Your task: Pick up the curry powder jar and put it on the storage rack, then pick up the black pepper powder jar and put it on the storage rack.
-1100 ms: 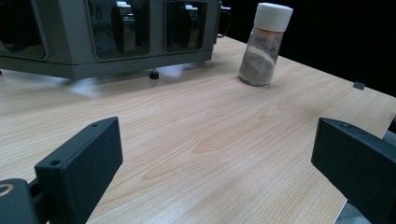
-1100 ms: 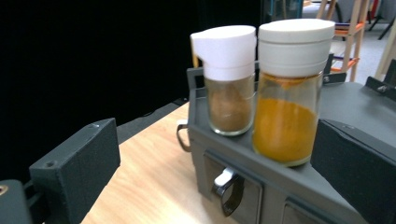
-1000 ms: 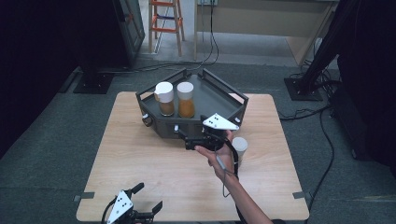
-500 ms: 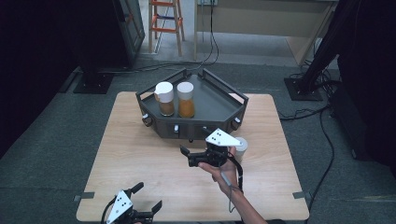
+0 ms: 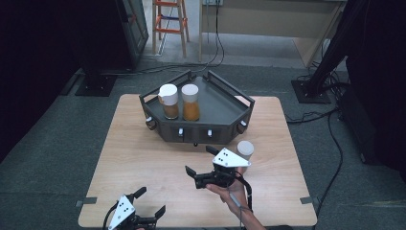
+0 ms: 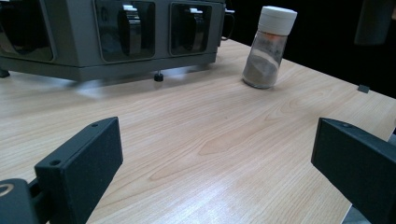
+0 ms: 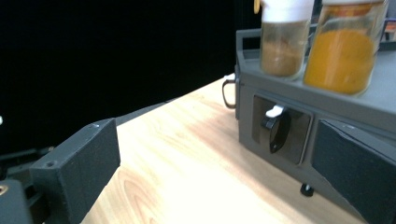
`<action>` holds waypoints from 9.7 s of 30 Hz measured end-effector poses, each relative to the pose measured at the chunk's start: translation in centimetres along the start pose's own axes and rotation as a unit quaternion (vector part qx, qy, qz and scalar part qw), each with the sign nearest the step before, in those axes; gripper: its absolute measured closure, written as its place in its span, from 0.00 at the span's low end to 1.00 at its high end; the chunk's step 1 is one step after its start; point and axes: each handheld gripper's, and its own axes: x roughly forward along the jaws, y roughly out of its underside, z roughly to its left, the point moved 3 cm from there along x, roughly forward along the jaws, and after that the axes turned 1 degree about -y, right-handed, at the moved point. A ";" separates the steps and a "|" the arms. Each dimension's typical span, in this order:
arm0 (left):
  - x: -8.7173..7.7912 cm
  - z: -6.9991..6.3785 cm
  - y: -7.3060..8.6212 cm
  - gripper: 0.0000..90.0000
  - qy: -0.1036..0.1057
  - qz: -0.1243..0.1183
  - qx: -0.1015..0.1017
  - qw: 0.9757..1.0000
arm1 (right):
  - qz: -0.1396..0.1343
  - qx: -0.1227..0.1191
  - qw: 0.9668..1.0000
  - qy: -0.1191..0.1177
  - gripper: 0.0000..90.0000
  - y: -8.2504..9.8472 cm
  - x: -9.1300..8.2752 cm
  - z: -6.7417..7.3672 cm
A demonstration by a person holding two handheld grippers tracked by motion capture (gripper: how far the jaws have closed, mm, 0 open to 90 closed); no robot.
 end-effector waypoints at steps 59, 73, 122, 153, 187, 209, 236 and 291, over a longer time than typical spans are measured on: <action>-0.1 0.1 0.2 0.02 -0.011 -0.010 -0.003 1.000 | 0.039 0.007 0.999 -0.024 0.01 7.6 -1.0 1.8; -0.1 0.2 0.2 0.02 -0.013 -0.012 -0.004 1.000 | 0.044 0.009 0.999 -0.026 0.01 8.0 -1.6 2.0; -0.2 0.1 0.2 0.02 -0.014 -0.011 0.002 1.000 | 0.039 0.028 0.987 0.156 0.01 8.5 -9.2 -1.0; 0.0 0.0 0.3 0.02 -0.013 -0.008 0.002 1.000 | 0.049 0.043 0.971 0.230 0.05 7.6 -5.5 -5.8; 0.0 0.1 0.3 0.02 -0.011 -0.007 0.001 1.000 | 0.048 0.022 0.970 0.237 0.39 6.5 -3.6 -6.7; 0.1 0.0 0.3 0.02 -0.009 -0.005 0.002 1.000 | 0.033 -0.013 0.982 0.183 0.39 0.8 -4.6 -5.7; 0.0 0.1 0.2 0.02 -0.009 -0.006 0.003 1.000 | 0.033 -0.031 0.991 0.127 0.39 -6.1 -3.1 -5.8; -0.1 0.2 0.2 0.02 -0.008 -0.010 -0.002 1.000 | 0.049 -0.014 0.979 0.196 0.39 -11.6 8.3 -9.4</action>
